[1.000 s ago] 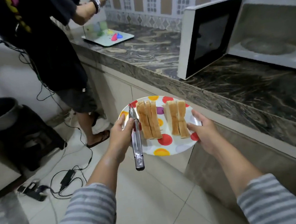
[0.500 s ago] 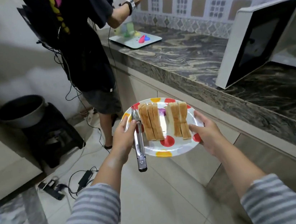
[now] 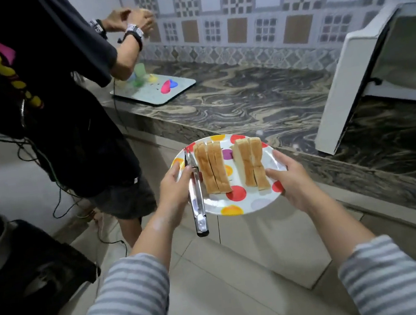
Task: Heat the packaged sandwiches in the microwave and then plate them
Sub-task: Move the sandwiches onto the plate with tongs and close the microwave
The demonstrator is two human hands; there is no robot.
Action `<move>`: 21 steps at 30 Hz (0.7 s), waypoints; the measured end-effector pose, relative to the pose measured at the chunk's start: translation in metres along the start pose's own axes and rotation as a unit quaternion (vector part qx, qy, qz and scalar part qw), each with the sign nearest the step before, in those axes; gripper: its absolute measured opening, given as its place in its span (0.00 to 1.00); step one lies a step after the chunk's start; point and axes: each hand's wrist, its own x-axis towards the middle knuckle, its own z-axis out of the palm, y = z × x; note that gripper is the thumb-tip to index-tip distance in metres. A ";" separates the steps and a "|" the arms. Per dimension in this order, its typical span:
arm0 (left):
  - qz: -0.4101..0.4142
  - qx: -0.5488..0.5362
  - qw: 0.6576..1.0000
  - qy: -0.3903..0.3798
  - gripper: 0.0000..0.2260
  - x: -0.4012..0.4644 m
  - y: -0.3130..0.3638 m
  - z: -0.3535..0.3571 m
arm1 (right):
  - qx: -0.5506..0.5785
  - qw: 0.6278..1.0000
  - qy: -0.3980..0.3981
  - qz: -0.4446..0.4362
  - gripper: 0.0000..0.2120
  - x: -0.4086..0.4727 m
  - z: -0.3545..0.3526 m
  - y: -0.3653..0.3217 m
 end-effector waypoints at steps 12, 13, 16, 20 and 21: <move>0.020 -0.016 0.996 -0.090 0.23 0.216 0.019 0.088 | -0.022 0.993 0.115 -0.035 0.30 0.166 -0.018 -0.067; 0.019 -0.018 0.995 -0.095 0.23 0.230 0.023 0.097 | -0.020 0.991 0.125 -0.035 0.30 0.179 -0.020 -0.072; 0.020 -0.014 0.993 -0.116 0.24 0.273 0.026 0.122 | -0.024 0.988 0.152 -0.024 0.30 0.208 -0.027 -0.085; 0.006 -0.023 0.989 -0.143 0.25 0.317 0.027 0.156 | -0.042 0.979 0.195 -0.031 0.29 0.238 -0.039 -0.092; 0.008 -0.013 0.988 -0.154 0.24 0.325 0.027 0.165 | -0.044 0.977 0.208 -0.022 0.29 0.246 -0.043 -0.091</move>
